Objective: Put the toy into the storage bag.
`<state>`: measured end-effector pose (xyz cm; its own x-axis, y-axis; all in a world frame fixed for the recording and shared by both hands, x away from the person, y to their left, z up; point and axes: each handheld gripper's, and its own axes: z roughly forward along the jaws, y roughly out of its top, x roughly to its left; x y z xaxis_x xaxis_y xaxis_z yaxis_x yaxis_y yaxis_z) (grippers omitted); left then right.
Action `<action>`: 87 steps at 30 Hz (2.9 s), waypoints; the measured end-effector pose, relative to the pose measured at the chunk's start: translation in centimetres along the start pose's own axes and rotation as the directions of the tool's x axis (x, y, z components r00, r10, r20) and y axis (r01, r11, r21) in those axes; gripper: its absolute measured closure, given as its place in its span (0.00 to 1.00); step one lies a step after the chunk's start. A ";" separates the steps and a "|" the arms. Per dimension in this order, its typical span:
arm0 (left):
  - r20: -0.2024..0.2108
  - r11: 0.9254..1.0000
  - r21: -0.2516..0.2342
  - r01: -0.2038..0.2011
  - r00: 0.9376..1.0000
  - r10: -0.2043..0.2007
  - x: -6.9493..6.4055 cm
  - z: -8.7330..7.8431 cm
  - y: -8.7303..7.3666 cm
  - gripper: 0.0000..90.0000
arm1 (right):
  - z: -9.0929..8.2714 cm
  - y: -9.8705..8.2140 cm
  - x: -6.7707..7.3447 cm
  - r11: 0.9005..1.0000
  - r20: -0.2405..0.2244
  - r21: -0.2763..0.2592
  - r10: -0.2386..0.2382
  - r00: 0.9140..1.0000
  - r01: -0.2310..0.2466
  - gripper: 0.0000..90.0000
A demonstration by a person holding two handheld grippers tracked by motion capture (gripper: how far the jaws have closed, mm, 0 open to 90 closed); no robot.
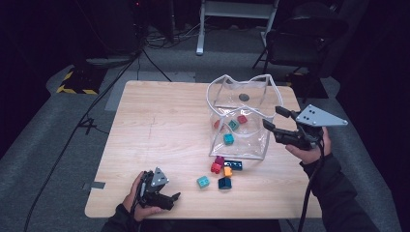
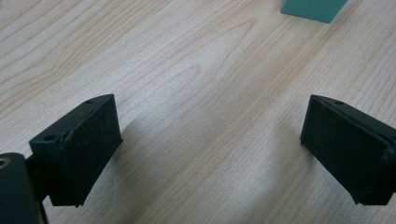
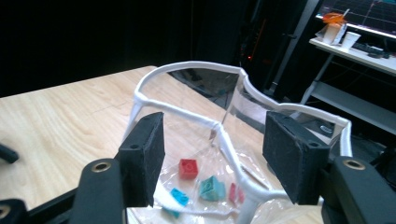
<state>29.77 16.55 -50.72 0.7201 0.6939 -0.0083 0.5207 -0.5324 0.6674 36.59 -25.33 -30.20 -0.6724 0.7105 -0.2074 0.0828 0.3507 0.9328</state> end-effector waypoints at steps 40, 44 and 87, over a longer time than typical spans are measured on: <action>0.000 1.000 0.000 0.001 1.000 -0.001 0.0 0.0 0.0 0.06 | 7.0 -15.5 5.4 0.955 -0.264 0.289 0.010 0.965 0.069 0.41; 0.000 1.000 0.000 0.001 1.000 -0.001 0.0 0.0 0.0 0.06 | 8.0 -15.9 5.4 0.951 -0.275 0.300 0.007 0.961 0.079 0.41; -0.002 1.000 -0.002 0.001 1.000 -0.001 0.0 0.0 0.0 0.06 | 8.1 -17.7 6.2 0.942 -0.269 0.323 -0.004 0.963 0.094 0.66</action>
<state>29.75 16.55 -50.73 0.7188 0.6952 -0.0073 0.5203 -0.5309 0.6689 36.92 -22.18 -50.44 -0.8460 0.5186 -0.1239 0.2525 0.5943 0.7636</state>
